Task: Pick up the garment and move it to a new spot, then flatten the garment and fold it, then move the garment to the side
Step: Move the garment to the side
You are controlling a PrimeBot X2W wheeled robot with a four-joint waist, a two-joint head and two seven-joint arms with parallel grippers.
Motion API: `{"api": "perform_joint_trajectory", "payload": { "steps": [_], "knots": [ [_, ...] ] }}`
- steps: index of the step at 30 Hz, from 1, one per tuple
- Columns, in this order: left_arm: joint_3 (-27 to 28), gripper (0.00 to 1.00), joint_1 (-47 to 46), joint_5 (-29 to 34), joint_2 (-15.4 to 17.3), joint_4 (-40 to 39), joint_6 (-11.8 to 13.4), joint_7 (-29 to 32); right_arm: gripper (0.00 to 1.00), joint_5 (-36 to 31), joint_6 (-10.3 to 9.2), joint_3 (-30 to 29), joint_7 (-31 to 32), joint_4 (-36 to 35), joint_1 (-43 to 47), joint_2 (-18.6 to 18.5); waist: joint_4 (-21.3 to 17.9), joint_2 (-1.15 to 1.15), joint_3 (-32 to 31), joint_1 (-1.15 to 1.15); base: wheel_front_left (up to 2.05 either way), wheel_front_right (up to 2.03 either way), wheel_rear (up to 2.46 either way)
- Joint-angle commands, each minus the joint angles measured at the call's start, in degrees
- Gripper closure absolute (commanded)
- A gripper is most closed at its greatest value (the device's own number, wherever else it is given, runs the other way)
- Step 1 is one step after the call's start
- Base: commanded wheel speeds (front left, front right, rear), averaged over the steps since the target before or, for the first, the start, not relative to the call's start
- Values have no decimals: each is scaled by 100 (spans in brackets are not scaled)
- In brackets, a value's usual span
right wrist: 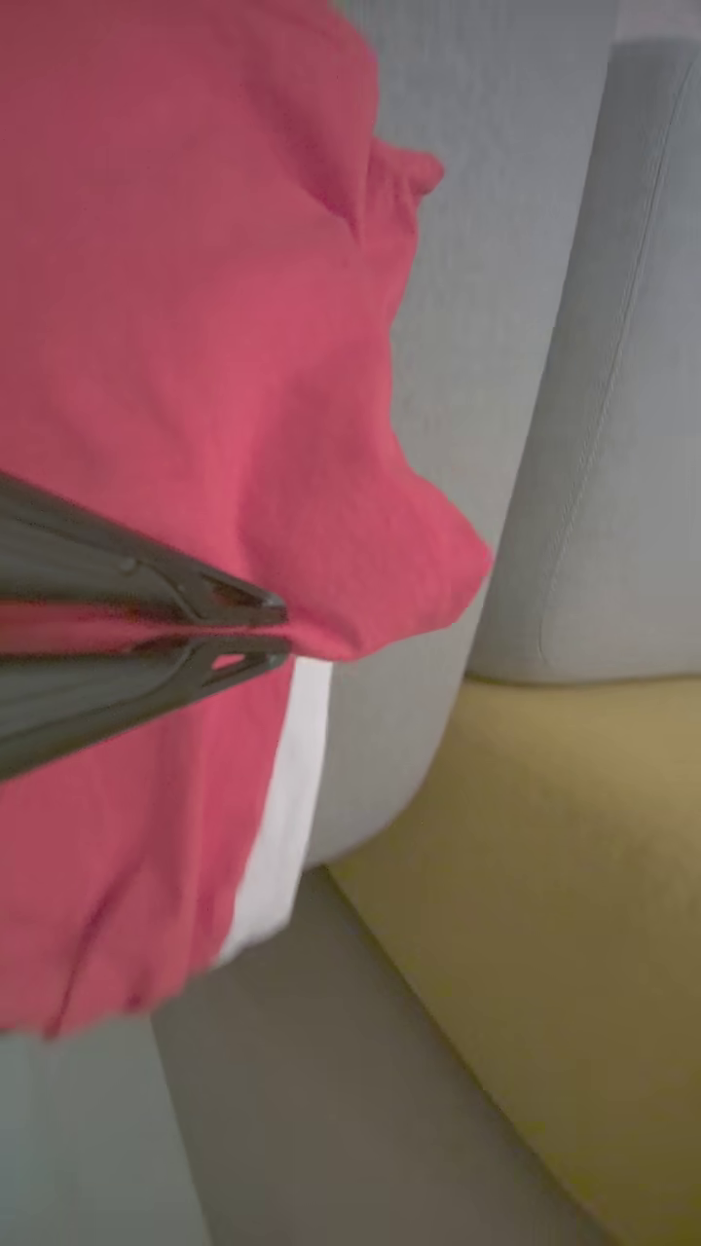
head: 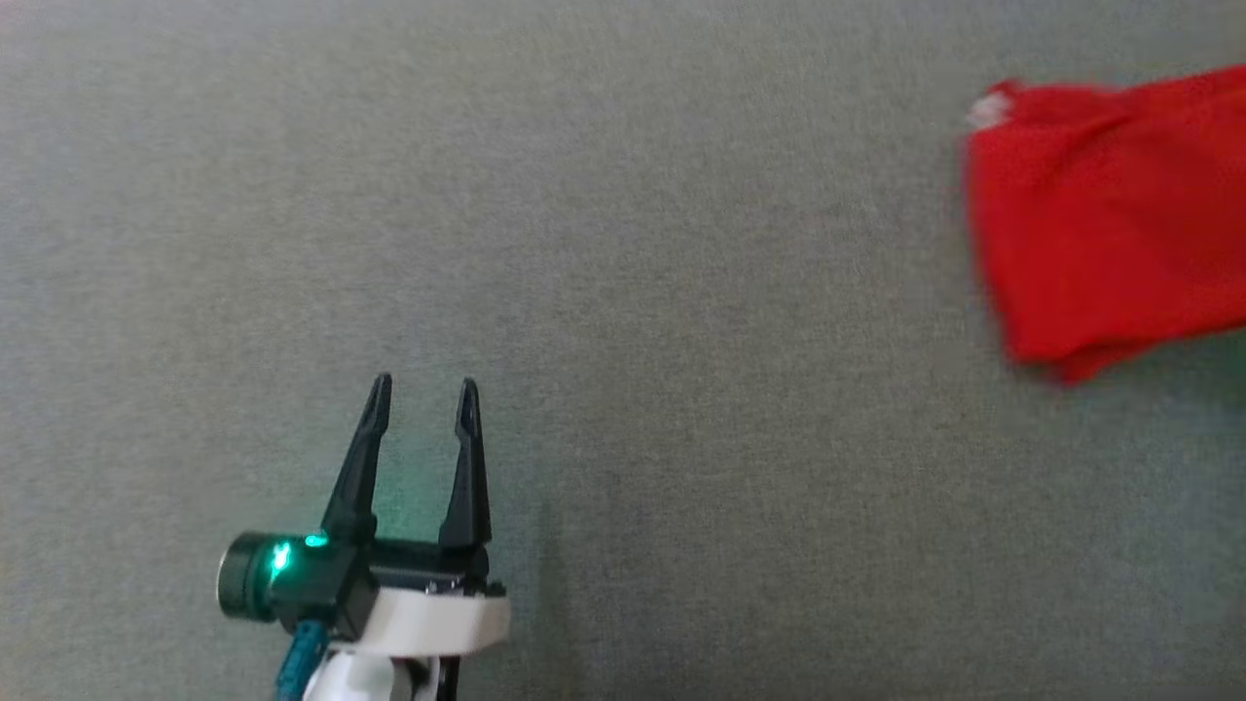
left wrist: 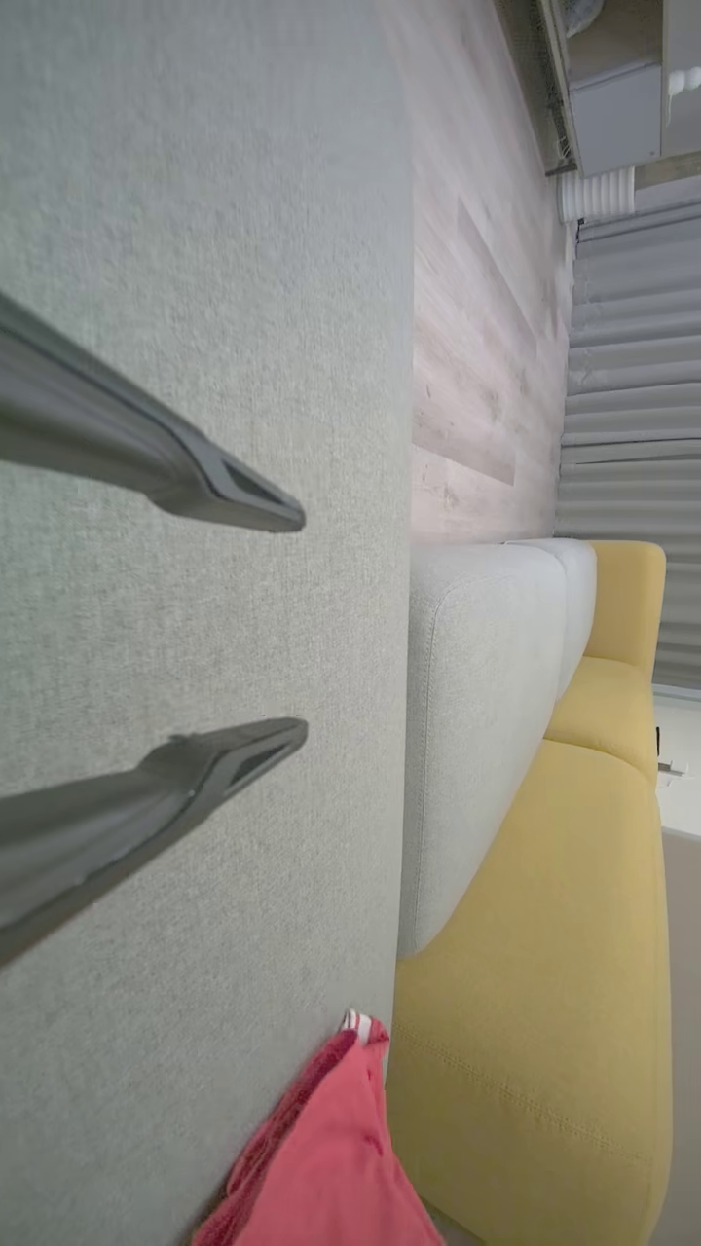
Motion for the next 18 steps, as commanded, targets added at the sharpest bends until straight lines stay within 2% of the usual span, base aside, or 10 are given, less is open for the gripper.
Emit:
{"api": "perform_joint_trajectory", "payload": {
  "steps": [1, 2, 6, 9, 10, 11, 15, 18],
  "knots": [
    [116, 0, -244, -37, -26, -193, 4, -29, 100, -56, 35, -279, 305, -431, -71, -735, -172, 0, 339, -1, 0, 0, 0],
    [116, 0, -244, -37, -26, -193, 4, -29, 100, -56, 35, -279, 305, -431, -71, -735, -172, 0, 339, -1, 0, 0, 0],
    [83, 0, -488, -71, -26, -160, -25, -29, 100, -163, 35, -934, 762, -732, 52, -1508, -130, 0, 565, -1, 0, 0, 0],
    [52, 0, -599, -110, -26, -137, -43, -29, 100, -331, 35, -1431, 1067, -830, 265, -1819, -63, 0, 642, -1, 0, 0, 0],
    [42, 0, -619, -120, -26, -128, -46, -29, 63, -407, 35, -1585, 1161, -840, 353, -1859, -38, 0, 646, -1, 0, 0, 0],
    [35, 0, -632, -134, -26, -112, -46, -29, 0, -475, 35, -1720, 1241, -864, 443, -1864, -10, 0, 638, -1, 0, 0, 0],
    [17, 0, -616, -187, -26, -53, -32, -29, 0, -744, 35, -1976, 1348, -1212, 779, -1518, 94, 0, 491, -1, 0, 0, 0],
    [8, 0, -552, -187, -26, -24, -12, -29, 0, -840, 35, -1882, 1323, -1601, 980, -837, 155, 0, 287, -1, 0, 0, 0]
  ]
}}
